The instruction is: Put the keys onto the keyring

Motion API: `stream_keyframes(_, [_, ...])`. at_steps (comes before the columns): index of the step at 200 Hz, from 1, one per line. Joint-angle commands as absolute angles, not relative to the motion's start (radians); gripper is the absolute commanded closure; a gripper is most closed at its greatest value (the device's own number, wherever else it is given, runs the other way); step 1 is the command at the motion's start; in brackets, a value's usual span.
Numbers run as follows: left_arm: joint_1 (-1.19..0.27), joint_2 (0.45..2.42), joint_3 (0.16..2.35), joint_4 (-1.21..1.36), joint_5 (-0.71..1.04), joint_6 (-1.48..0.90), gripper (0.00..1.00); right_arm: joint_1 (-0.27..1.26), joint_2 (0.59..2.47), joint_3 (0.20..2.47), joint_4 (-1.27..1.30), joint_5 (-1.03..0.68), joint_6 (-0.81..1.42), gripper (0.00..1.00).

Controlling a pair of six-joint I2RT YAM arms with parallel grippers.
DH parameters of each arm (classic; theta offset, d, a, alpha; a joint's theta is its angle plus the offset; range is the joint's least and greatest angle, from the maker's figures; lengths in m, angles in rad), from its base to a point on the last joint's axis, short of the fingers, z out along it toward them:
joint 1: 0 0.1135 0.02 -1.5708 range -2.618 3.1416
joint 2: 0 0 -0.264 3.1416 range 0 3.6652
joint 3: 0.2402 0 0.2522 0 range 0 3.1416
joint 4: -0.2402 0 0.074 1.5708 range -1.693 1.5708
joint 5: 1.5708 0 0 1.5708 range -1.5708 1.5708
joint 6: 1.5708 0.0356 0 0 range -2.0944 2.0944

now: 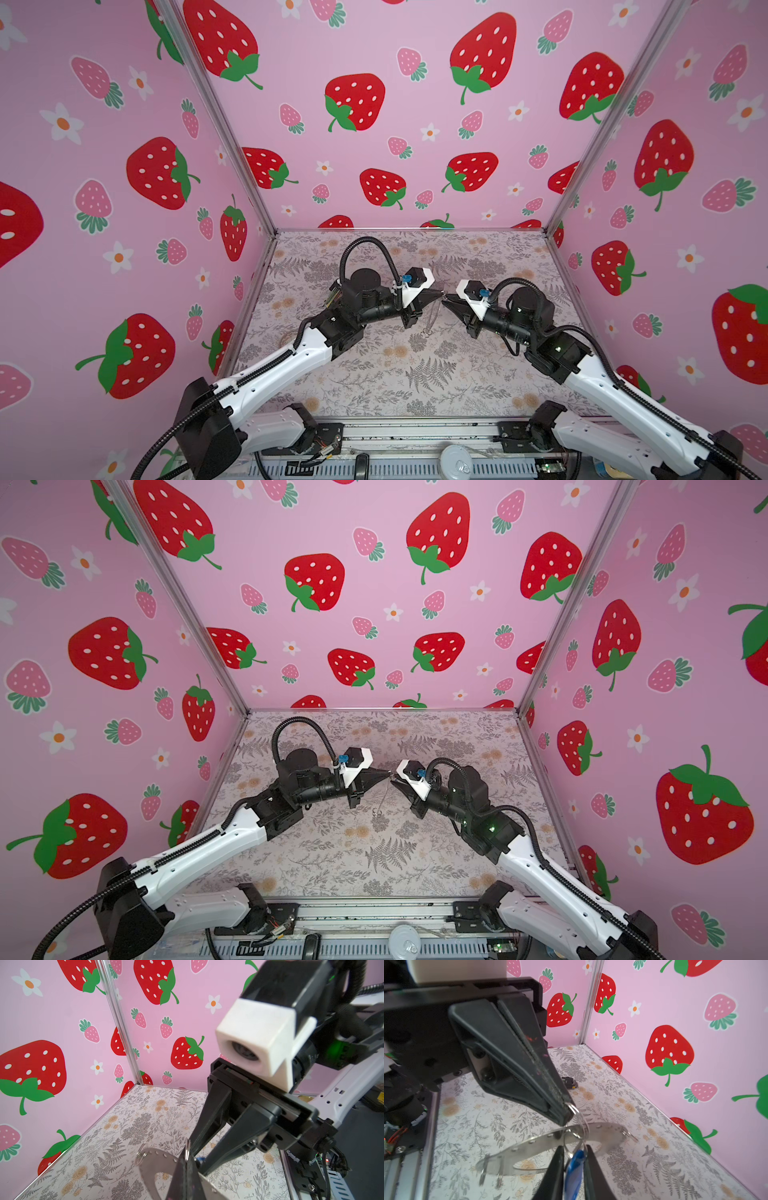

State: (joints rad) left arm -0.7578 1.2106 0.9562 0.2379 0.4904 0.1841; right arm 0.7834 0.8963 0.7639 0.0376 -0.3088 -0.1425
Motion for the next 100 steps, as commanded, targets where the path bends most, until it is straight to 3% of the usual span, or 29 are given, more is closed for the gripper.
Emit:
stream_keyframes(1, [-0.764,1.203,0.957,0.304,0.509,0.17,1.0,0.79,0.896,0.767,0.049,-0.295,-0.149,0.87])
stream_keyframes(55, [-0.762,1.199,0.946,0.336,0.526,0.148,1.0,0.79,0.9,0.757,0.061,-0.341,-0.169,1.0])
stream_keyframes(100, [-0.762,1.212,0.927,0.38,0.556,0.141,1.0,0.791,0.904,0.76,0.076,-0.431,-0.175,1.0])
